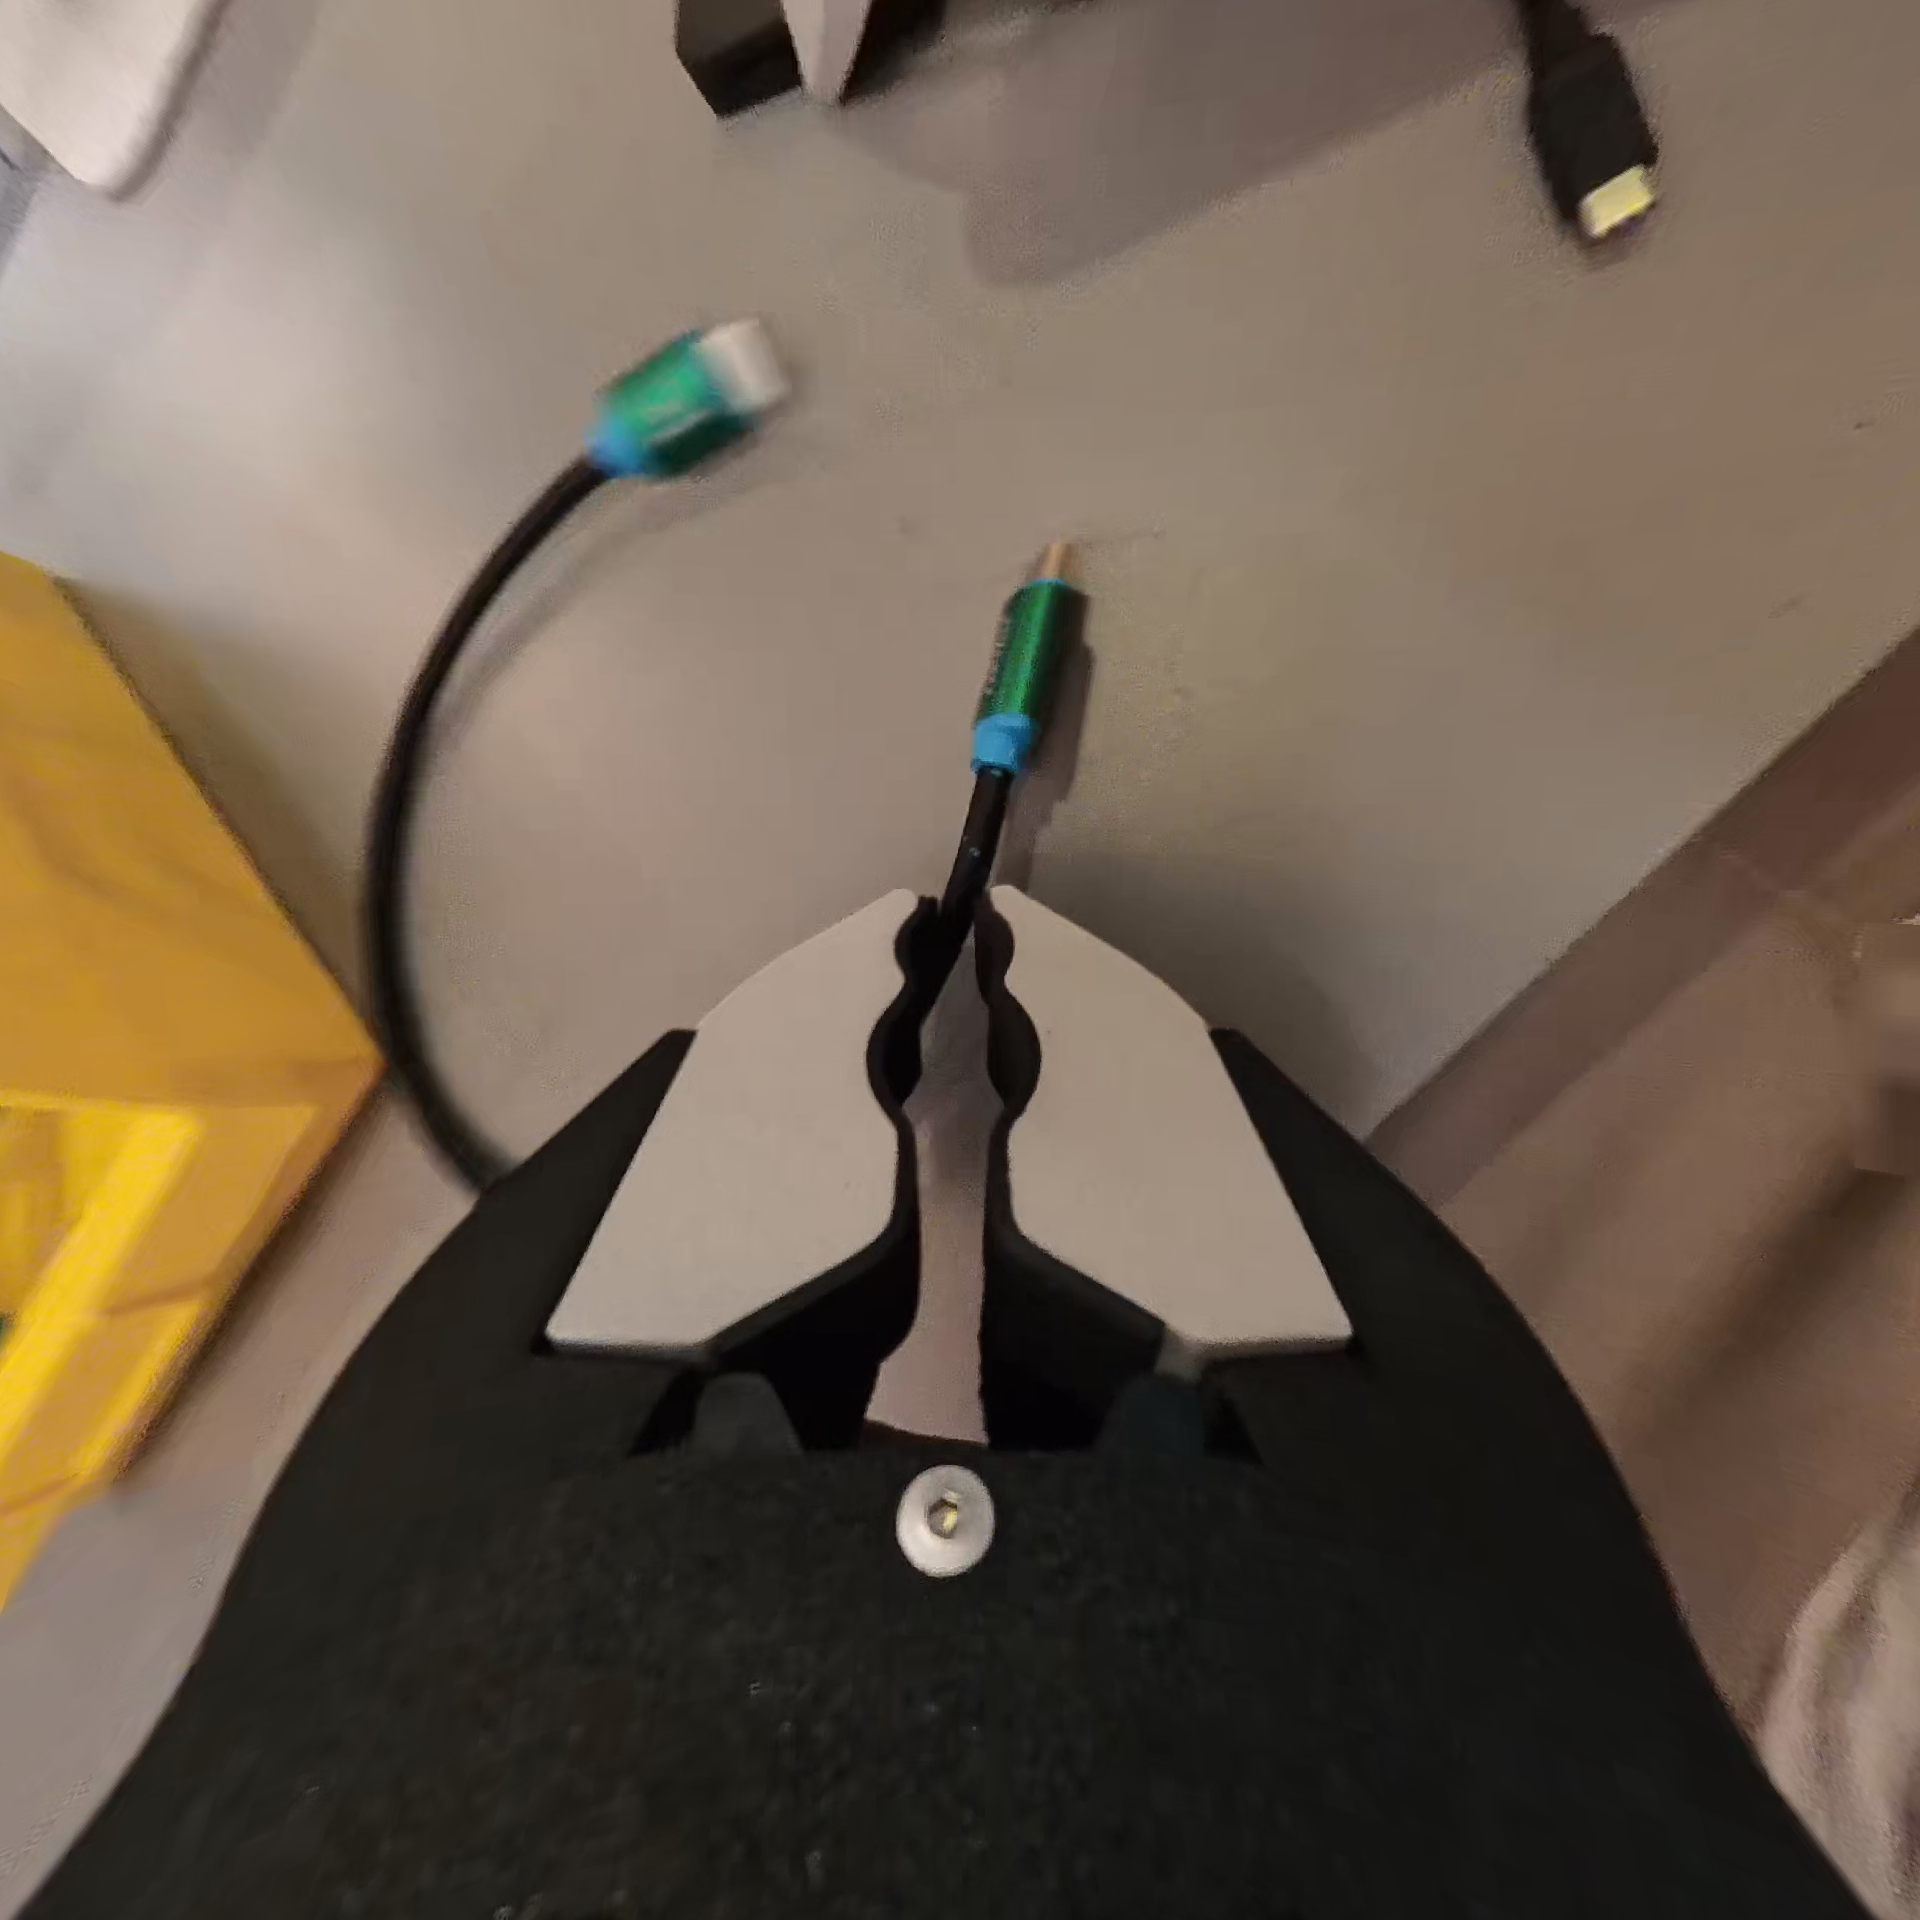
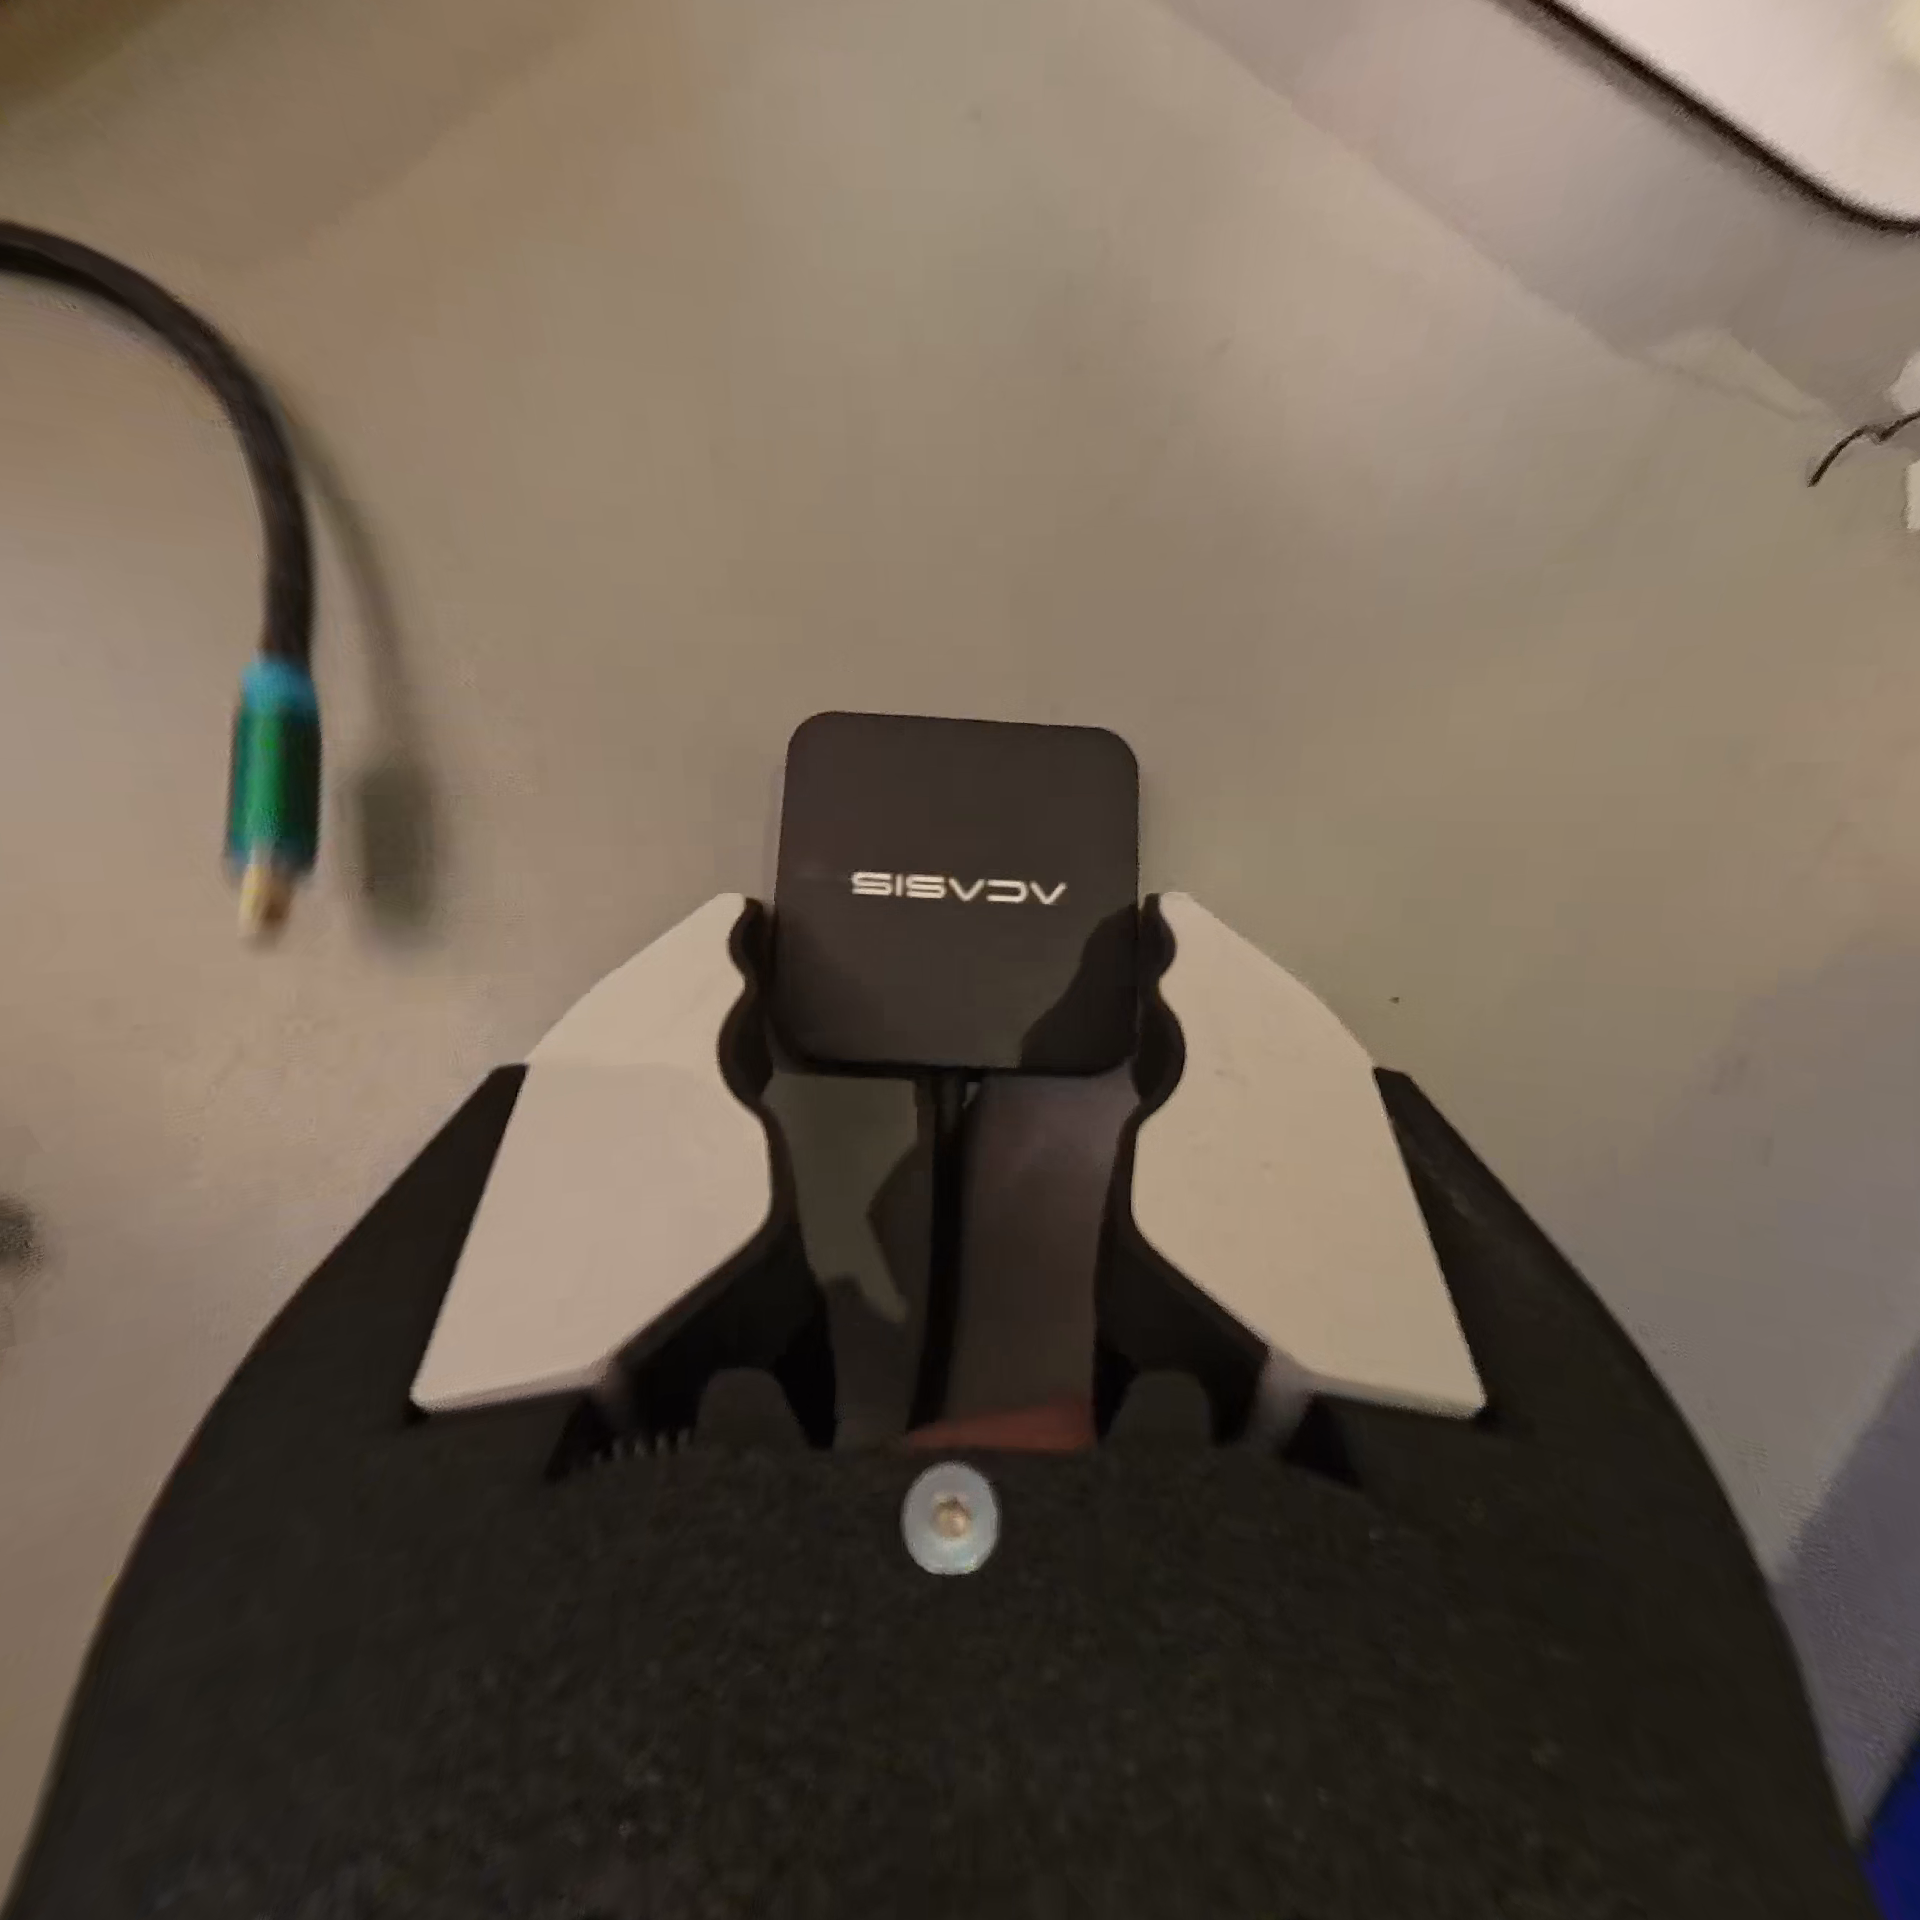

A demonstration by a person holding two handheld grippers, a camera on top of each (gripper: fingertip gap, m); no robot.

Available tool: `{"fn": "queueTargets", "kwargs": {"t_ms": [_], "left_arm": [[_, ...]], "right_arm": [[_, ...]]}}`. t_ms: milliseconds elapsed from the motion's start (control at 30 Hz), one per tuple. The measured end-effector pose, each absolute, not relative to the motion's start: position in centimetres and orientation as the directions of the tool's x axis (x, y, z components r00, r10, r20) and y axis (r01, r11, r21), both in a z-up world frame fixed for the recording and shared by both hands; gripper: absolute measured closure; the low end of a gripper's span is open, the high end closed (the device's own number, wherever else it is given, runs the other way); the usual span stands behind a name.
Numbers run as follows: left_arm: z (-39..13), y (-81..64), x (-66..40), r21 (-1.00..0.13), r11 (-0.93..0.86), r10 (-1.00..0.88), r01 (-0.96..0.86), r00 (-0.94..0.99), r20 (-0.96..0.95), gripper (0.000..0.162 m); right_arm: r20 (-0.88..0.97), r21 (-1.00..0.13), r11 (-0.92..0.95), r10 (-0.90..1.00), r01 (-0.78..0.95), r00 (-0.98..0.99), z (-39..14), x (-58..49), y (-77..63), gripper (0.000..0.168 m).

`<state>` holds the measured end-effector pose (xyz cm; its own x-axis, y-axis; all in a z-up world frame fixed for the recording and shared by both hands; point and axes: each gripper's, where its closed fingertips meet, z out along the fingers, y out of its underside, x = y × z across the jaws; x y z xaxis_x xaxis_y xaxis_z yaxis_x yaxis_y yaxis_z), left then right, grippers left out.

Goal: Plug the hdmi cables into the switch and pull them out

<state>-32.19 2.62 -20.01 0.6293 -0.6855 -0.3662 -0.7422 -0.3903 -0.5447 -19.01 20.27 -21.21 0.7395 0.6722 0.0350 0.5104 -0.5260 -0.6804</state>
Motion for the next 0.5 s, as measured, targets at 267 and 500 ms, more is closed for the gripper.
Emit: {"fn": "queueTargets", "kwargs": {"t_ms": [267,500], "left_arm": [[-17.2,1.5,-28.1,-0.745,-0.416,-0.774,-0.521,0.633,-0.011,0.132],[-11.8,9.3,-28.8,-0.701,0.084,-0.769,-0.708,0.401,-0.498,0.111]], "right_arm": [[-0.163,-0.704,-0.52,0.782,0.484,0.602,-18.8,-20.2,18.3,0.103],[-0.409,-0.711,-0.504,0.864,0.49,0.295,-14.0,-22.0,12.9,0.103]]}}
